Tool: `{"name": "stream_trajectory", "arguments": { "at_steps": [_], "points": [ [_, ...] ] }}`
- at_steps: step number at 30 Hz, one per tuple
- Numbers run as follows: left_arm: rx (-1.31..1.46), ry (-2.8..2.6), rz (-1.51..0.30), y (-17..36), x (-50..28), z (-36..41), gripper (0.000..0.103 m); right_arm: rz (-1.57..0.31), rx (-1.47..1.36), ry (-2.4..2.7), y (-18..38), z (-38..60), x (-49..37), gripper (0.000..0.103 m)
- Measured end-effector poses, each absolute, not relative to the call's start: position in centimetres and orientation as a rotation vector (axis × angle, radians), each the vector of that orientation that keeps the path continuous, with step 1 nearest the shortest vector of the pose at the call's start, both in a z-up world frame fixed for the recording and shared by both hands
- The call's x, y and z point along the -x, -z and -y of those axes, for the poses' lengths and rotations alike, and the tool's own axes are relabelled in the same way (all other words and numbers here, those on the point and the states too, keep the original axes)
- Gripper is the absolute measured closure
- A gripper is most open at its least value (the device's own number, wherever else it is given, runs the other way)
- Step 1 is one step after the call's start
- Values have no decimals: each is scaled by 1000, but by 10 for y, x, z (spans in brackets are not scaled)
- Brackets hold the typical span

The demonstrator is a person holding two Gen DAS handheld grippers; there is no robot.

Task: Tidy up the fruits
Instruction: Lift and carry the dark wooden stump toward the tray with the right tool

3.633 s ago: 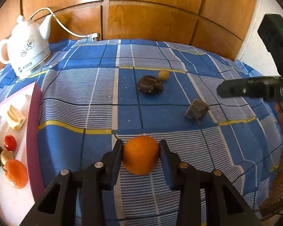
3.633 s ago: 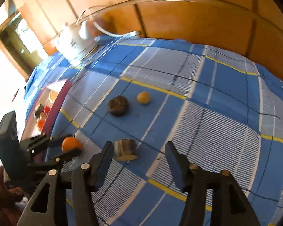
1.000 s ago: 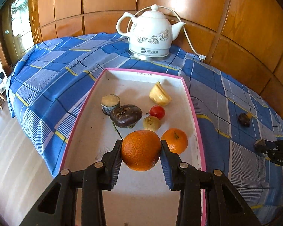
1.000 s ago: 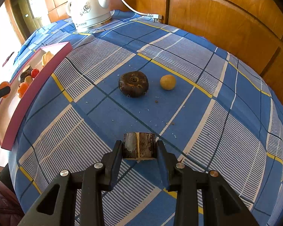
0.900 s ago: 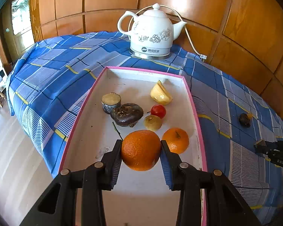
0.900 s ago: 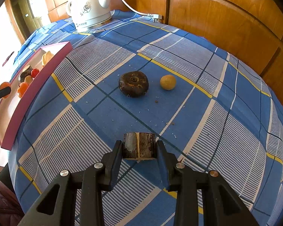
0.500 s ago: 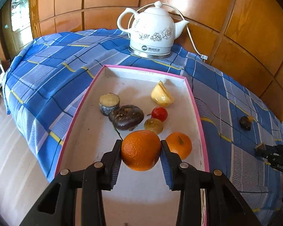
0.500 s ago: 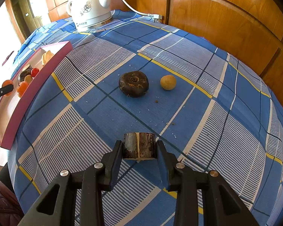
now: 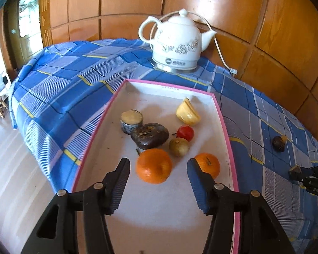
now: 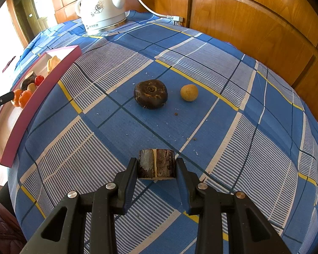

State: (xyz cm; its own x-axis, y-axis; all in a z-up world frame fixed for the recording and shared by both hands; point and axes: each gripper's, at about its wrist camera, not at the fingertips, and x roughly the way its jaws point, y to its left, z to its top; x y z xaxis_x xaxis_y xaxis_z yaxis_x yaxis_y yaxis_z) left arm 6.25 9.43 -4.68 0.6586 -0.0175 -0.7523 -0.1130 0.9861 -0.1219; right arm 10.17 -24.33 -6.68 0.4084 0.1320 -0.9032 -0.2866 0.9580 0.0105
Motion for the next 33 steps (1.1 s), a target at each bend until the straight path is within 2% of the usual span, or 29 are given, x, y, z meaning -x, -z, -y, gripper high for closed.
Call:
{"name": "stream_trajectory", "arguments": {
  "at_steps": [33],
  "points": [
    [84,-42,-804,28,-45,-68,46,-1118,170,-256,67,241,-102,67]
  ]
}}
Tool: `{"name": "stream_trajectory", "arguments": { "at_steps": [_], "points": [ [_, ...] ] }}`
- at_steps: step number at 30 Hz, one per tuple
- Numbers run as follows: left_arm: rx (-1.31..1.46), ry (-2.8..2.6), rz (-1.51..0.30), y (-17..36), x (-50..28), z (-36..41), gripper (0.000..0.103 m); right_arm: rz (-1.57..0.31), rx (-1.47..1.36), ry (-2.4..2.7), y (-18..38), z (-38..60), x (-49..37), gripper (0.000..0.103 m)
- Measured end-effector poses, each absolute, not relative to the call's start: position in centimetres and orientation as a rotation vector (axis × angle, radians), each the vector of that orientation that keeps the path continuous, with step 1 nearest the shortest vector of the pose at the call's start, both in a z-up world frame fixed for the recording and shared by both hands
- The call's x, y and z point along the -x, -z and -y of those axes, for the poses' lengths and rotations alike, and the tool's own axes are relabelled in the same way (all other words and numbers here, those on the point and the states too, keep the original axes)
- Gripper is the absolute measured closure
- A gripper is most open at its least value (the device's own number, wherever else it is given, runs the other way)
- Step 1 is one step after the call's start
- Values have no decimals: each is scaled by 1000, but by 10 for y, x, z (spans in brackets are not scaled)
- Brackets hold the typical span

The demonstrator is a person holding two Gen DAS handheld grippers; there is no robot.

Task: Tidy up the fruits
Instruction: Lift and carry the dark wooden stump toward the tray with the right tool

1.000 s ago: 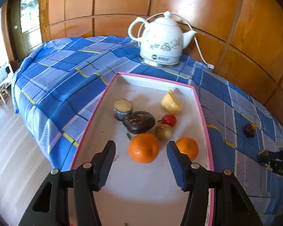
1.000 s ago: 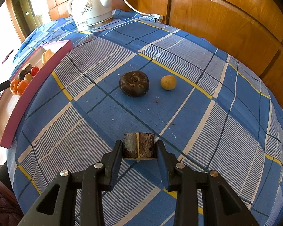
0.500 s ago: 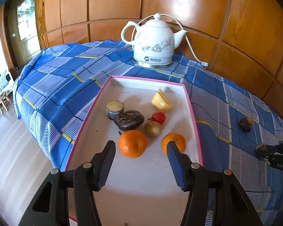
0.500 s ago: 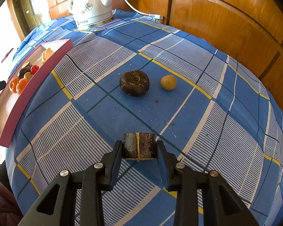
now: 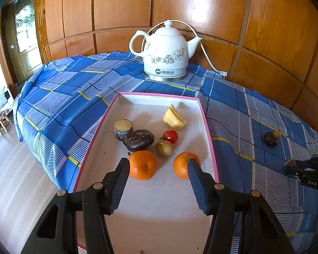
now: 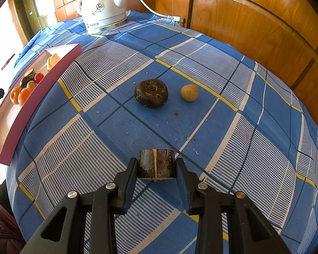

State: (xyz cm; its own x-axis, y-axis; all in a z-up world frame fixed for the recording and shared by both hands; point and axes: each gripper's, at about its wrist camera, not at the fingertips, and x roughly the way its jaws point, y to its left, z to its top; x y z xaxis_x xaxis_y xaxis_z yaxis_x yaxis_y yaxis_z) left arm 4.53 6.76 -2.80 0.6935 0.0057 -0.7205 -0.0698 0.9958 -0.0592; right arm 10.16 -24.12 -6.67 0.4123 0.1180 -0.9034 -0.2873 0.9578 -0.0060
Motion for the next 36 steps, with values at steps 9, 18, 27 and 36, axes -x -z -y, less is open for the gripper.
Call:
{"name": "stream_trajectory", "arguments": {
  "at_steps": [9,18,27,36],
  "points": [
    [88,-41,-795,26,-44,-68,46,-1119,167,-256,66,241,-101,67],
    [84,-33,-785,23,-42,-67,46,-1118,180,-251,67,240,-101,67],
    [96,-28,-774,21,-39,-72,46,-1140,165,-224,65,236,-104,67],
    [110,-33,-767,21,-36,-79,46,-1092,110,-324,41,202,-94,67]
  ]
}}
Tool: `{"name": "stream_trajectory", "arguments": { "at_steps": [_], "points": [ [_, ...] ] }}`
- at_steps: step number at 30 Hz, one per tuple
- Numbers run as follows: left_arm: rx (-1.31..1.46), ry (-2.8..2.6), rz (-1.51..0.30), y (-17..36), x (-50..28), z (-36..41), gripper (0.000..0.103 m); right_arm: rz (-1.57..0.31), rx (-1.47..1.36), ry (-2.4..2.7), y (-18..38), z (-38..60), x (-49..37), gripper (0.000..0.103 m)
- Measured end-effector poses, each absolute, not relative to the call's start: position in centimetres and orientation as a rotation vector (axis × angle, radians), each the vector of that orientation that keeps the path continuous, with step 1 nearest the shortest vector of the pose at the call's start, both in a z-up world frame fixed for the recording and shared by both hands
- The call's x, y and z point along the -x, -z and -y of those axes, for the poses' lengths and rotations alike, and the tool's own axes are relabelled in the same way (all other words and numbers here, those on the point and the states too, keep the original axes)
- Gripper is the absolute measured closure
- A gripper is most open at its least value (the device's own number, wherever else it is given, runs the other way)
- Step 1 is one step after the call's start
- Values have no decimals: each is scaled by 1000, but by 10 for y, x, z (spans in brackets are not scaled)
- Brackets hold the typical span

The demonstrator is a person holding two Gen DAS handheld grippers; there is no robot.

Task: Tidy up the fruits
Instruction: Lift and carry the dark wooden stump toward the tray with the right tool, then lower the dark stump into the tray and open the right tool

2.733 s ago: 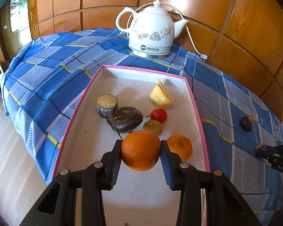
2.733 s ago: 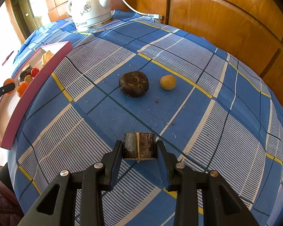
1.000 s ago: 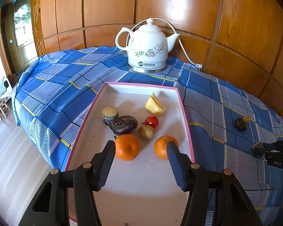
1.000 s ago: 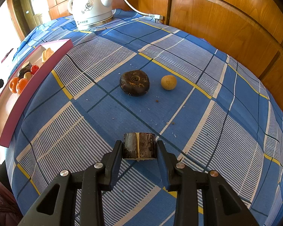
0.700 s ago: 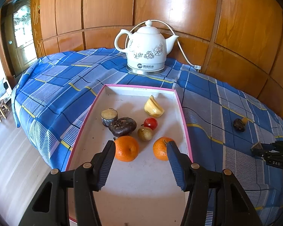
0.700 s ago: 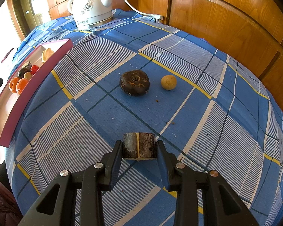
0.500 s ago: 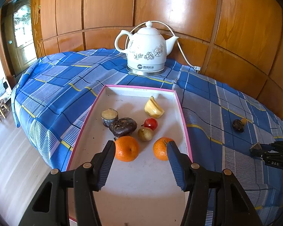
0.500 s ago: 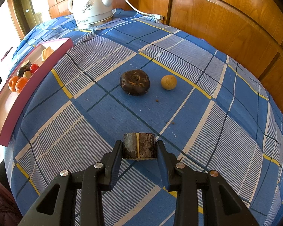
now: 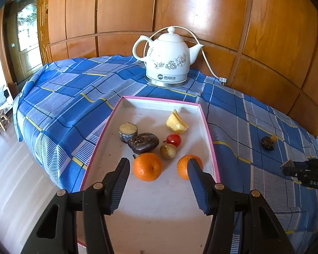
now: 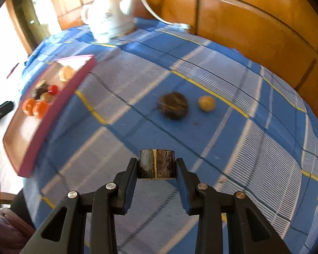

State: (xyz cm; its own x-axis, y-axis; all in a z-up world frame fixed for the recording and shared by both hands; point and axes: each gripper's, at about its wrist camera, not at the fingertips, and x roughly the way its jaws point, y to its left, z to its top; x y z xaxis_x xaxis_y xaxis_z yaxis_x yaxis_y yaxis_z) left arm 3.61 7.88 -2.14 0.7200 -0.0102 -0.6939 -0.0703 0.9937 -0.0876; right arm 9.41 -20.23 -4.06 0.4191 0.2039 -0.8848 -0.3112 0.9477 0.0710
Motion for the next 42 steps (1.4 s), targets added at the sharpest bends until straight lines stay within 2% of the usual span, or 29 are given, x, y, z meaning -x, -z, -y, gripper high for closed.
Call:
{"name": "stream_trajectory", "arguments": {
  "at_steps": [11,20,28,35,42],
  "points": [
    [137,-53,-753,21,-32,-94,46,-1017,107,-597,3,103,-75,67],
    [168,-82,-749,23,-26,-111,46,-1006,144,-741,-4,37,-66,67],
    [201,-119,-745,26,-22,-129,46,-1042,241,-781,11,1,-70,67],
    [214,-138,-751,30,-20,-138,46,-1115,319,-708,49,-23,-100,67],
    [223,-145,-754,31,-21,-142,46,-1157,287,-694,63,-21,-107,67]
  ]
}}
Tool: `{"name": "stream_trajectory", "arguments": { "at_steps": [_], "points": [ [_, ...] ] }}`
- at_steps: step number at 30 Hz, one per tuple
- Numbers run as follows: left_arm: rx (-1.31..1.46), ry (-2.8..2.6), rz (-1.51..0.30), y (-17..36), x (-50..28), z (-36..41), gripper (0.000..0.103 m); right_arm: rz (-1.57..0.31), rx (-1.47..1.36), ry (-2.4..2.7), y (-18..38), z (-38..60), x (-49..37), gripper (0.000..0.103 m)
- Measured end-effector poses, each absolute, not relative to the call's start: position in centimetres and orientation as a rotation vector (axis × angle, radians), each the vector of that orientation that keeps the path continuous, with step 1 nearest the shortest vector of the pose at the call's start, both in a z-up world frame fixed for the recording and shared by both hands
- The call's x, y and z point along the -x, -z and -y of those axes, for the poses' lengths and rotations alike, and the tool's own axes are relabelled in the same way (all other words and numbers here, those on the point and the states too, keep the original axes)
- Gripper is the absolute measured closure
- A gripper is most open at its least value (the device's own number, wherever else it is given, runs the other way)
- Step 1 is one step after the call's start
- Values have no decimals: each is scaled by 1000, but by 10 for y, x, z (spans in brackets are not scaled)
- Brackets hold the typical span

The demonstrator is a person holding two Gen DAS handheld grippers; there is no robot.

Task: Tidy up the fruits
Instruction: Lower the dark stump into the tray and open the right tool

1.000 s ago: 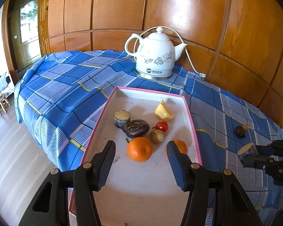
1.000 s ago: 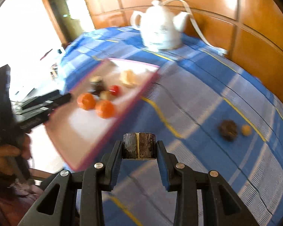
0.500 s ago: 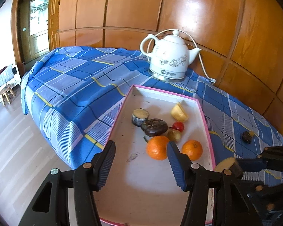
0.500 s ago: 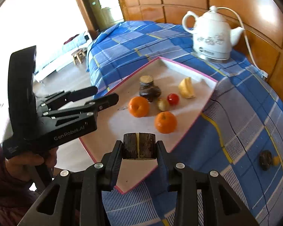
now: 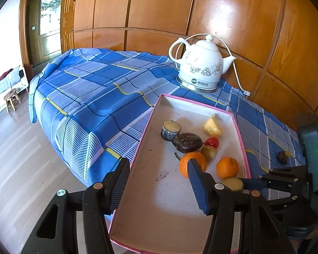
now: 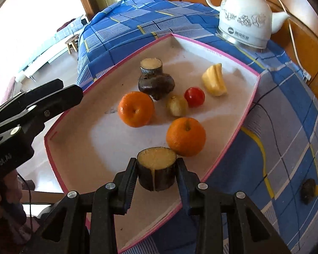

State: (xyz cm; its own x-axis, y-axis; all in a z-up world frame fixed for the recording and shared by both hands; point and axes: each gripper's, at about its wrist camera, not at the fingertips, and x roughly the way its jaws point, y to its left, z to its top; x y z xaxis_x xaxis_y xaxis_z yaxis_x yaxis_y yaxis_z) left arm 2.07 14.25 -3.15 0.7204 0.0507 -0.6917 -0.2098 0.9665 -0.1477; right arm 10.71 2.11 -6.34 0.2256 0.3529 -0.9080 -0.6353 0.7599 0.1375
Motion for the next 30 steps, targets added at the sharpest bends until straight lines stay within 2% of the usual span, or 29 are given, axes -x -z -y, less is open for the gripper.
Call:
{"name": "stream_trajectory", "arguments": {
  "at_steps": [30],
  "points": [
    [150,-80,-743,21,-17,-110,46,-1047,145,-610,29,18,-76,65]
  ]
}}
